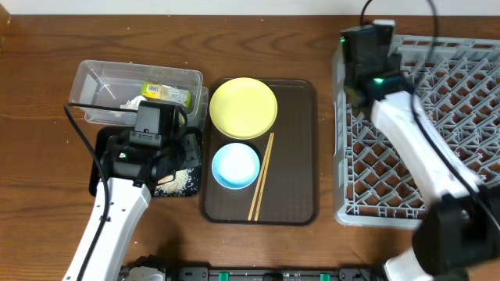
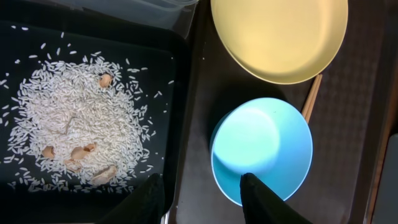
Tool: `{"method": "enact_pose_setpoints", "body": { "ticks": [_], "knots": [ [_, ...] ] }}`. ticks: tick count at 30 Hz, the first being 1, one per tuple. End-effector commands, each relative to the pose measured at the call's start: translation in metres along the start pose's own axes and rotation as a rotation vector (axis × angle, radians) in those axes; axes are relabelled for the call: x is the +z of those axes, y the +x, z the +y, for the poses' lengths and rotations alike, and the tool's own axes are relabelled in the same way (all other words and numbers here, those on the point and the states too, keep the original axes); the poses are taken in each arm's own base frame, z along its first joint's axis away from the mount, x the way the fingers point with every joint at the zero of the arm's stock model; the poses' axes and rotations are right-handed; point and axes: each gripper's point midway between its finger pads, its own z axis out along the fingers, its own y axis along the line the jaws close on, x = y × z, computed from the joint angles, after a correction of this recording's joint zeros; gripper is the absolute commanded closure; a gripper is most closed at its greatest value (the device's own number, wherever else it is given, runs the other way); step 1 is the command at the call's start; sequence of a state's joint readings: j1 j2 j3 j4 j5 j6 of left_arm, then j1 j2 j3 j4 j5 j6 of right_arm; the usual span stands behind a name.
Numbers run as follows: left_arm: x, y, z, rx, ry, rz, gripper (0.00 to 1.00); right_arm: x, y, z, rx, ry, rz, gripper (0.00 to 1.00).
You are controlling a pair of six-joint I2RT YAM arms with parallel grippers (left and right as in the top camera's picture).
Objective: Sort waste into correct bins and load items into the dishwasher rack
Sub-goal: 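Carry the pink bowl with right gripper and set it in the rack, then reach right gripper to the light-blue bowl and grasp its rim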
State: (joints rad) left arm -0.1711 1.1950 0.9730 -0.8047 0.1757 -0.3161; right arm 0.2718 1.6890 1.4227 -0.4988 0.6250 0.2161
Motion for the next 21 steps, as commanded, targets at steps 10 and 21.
{"method": "enact_pose_setpoints", "body": {
  "ticks": [10,21],
  "knots": [
    [0.001,0.002,0.005,0.002,-0.022,0.008,0.57,-0.034,0.024,0.036,-0.016,-0.3,0.135,0.42],
    [-0.002,0.013,0.029,-0.09,-0.146,0.034,0.57,-0.079,0.068,0.111,-0.098,-0.662,0.301,0.41]
  ]
}}
